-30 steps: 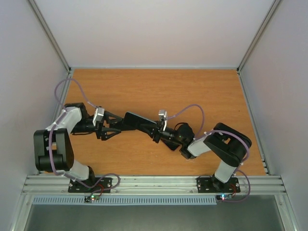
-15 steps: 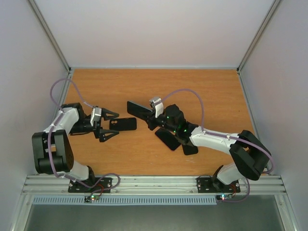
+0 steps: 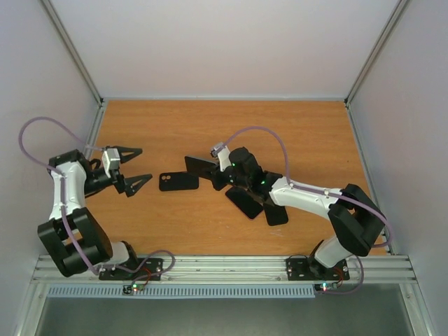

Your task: Put the phone into the phone case

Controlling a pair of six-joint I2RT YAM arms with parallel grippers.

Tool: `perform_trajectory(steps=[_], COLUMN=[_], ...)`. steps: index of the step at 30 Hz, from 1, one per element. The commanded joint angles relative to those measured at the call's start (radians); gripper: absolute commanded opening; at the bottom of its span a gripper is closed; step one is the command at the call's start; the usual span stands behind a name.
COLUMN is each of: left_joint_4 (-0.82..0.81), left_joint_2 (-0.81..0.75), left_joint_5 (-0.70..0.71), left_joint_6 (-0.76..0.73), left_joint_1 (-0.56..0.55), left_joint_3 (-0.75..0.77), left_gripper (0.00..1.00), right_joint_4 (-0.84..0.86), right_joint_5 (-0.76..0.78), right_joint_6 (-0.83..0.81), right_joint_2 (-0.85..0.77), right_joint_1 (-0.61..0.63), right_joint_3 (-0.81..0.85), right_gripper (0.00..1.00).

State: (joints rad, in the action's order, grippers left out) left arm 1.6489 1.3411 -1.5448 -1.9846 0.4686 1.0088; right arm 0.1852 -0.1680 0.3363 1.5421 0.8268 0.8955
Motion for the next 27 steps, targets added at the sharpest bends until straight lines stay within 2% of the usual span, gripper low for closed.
perform_trajectory(steps=[1, 3, 4, 6, 8, 9, 10, 12, 13, 17, 20, 24, 27], left_joint_4=[0.147, 0.110, 0.020, -0.237, -0.434, -0.575, -0.698, -0.860, -0.972, -1.472, -1.572, -1.634, -1.771], left_joint_2=[-0.050, -0.134, -0.195, -0.327, -0.457, -0.521, -0.568, -0.572, -0.564, -0.513, -0.400, -0.282, -0.257], left_joint_5=[0.029, 0.100, 0.155, 0.315, 0.484, 0.535, 0.563, 0.588, 0.618, 0.756, 0.844, 0.957, 1.006], left_joint_6=[0.138, 0.186, 0.262, 0.602, 0.806, 0.902, 1.089, 1.281, 1.446, 1.854, 1.922, 1.901, 1.905], left_joint_1=[0.005, -0.002, -0.016, -0.103, -0.258, -0.290, -0.302, -0.301, -0.300, -0.303, -0.306, -0.306, -0.310], left_joint_3=[0.048, 0.047, 0.051, 0.029, -0.023, -0.063, -0.099, -0.116, -0.141, -0.337, -0.364, -0.367, -0.434], left_gripper=[0.99, 0.99, 0.99, 0.99, 0.99, 0.99, 0.99, 0.99, 0.99, 0.99, 0.99, 0.98, 0.95], right_joint_4=[0.068, 0.068, 0.068, 0.068, 0.076, 0.082, 0.086, 0.083, 0.076, 0.051, 0.063, 0.097, 0.118], right_joint_5=[-0.046, -0.053, -0.055, -0.055, -0.056, -0.060, -0.066, -0.068, -0.070, -0.097, -0.162, -0.276, -0.364], right_joint_6=[-0.006, -0.004, -0.004, -0.006, -0.008, -0.006, -0.006, -0.008, -0.008, 0.014, 0.051, 0.117, 0.190], right_joint_2=[0.004, 0.008, 0.012, 0.012, 0.008, 0.007, 0.006, 0.009, 0.015, 0.040, 0.073, 0.141, 0.194], right_joint_1=[0.004, 0.010, 0.014, 0.022, 0.028, 0.029, 0.029, 0.029, 0.029, 0.013, -0.017, -0.065, -0.098], right_joint_3=[0.063, 0.072, 0.077, 0.085, 0.087, 0.085, 0.081, 0.083, 0.090, 0.108, 0.113, 0.134, 0.152], right_gripper=[0.01, 0.01, 0.01, 0.01, 0.01, 0.01, 0.01, 0.01, 0.01, 0.01, 0.01, 0.01, 0.01])
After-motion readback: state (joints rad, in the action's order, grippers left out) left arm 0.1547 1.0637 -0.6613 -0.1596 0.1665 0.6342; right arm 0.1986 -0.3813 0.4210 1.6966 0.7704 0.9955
